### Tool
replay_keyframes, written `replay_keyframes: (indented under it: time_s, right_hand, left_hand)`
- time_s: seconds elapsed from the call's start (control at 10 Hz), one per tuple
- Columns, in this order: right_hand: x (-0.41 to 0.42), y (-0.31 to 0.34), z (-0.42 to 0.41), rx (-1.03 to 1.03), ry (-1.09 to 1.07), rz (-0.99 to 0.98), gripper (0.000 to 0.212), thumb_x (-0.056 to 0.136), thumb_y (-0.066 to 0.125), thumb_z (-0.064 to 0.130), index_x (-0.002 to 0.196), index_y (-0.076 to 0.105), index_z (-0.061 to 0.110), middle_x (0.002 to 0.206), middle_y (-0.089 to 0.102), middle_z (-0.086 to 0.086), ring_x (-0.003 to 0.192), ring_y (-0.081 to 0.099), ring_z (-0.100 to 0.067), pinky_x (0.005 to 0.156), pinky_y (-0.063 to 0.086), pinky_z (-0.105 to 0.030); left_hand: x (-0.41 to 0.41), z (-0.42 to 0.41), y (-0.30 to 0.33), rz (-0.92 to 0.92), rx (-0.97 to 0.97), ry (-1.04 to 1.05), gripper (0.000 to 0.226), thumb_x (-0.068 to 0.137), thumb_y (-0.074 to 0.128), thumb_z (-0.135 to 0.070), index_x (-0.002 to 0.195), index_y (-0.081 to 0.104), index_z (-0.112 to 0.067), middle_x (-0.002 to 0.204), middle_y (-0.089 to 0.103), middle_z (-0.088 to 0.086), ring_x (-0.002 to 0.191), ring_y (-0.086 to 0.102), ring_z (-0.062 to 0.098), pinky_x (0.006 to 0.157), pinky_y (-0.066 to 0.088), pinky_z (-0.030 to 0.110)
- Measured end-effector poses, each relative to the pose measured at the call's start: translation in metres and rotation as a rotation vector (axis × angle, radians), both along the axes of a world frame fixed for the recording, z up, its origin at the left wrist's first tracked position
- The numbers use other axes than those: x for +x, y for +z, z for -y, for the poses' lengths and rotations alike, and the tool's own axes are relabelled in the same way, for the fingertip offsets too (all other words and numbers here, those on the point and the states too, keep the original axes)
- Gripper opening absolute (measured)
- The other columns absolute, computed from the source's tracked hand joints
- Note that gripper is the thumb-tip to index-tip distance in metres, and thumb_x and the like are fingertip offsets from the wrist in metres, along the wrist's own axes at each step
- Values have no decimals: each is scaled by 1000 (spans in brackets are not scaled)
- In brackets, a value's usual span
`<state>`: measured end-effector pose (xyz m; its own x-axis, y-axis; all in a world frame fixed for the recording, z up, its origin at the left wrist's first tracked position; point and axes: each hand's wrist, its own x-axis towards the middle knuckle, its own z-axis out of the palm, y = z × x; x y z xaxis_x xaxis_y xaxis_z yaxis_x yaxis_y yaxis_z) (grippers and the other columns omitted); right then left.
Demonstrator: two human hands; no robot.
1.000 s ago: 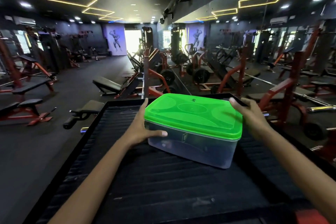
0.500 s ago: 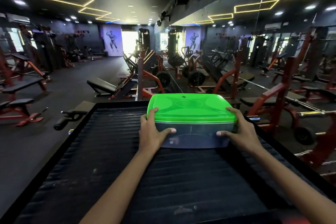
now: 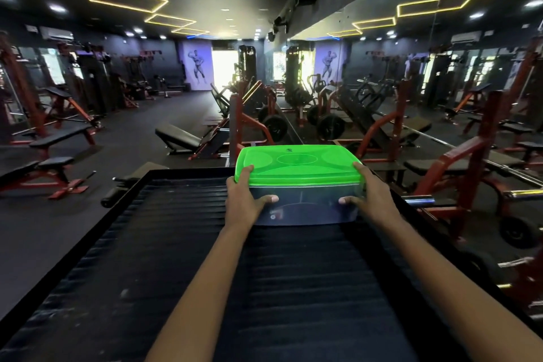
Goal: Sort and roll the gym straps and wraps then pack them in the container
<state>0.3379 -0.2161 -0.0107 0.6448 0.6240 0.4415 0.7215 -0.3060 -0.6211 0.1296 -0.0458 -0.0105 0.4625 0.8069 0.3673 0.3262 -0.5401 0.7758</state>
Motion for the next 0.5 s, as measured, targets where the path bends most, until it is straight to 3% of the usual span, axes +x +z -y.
replay_keyframes:
  time_s: [0.2,0.4,0.5]
  right_hand:
    - [3,-2,1,-39,15,-3,97,68,86,17,148,32,12,136,48,-24,126,45,-36,104,35,-38]
    - [0,-2,5,-208,-74,140,96,76,78,40,151,22,18,157,15,-19,140,22,-38,110,27,-47]
    - [-5,3,3,-200,-55,220,94,78,76,40,149,25,6,158,17,-18,141,21,-37,113,24,-46]
  left_hand:
    - [-5,0,-1,-68,48,-9,89,70,84,-31,146,36,-24,128,43,20,117,47,34,99,38,34]
    - [-30,-9,4,-245,122,-32,84,79,77,-29,149,30,-29,118,59,22,114,54,38,94,43,38]
    - [-49,-7,0,-182,126,-1,84,79,77,-25,149,30,-28,130,57,17,121,52,34,99,43,38]
